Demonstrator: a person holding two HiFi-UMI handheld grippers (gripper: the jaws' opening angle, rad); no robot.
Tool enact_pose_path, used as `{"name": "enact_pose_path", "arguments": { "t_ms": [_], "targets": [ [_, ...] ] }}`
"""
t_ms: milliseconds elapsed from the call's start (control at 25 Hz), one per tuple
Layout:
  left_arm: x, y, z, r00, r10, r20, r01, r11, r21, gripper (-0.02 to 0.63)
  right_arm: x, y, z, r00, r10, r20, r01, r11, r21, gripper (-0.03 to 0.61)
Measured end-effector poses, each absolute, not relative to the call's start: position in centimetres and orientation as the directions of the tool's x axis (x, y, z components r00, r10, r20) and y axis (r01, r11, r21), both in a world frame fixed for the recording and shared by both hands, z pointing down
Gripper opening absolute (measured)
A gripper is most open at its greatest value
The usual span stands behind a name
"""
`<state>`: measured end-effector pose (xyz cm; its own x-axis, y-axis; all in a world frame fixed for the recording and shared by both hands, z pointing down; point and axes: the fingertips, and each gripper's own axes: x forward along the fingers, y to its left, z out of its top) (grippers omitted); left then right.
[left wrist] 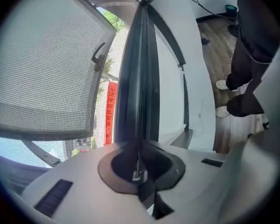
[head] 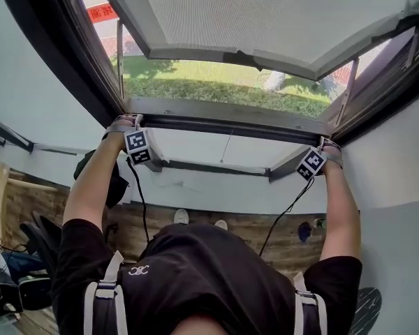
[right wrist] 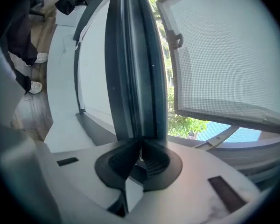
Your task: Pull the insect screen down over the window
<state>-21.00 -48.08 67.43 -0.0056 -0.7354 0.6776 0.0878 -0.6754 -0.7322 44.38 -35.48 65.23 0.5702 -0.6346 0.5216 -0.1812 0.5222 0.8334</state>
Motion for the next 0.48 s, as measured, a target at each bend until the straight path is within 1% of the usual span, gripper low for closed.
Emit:
{"name": "enact_pose_path", "arguments": {
  "t_ms": [80,240,360,480],
  "targets": [
    [-21.1,-47.99,68.2,-0.027,-0.739,0.673,0.091,-0.672,-0.735,0.028,44.26,-35.17,66.13,0.581,-0.616,0.532,-0.187,0.536,0.824,0.014],
    [-20.66,-48.66,68.44,-0.018,-0.769,0.639,0.072,-0.638,-0.767,0.026,44.28,-34.88,66.01,0.59,-0.597,0.543,-0.182,0.557,0.81,0.012],
    [-20.57,-48.24,68.22,-0.021,-0.768,0.64,0.044,-0.64,-0.767,0.026,44.18,-34.69,66.09,0.582,-0.595,0.554,-0.195,0.56,0.805,0.011],
    [-20.21,-47.91,67.9,-0.017,-0.758,0.652,0.028,-0.652,-0.757,0.018,44.21,-34.61,65.95,0.562,-0.576,0.594,-0.208,0.597,0.775,0.011]
  ]
}}
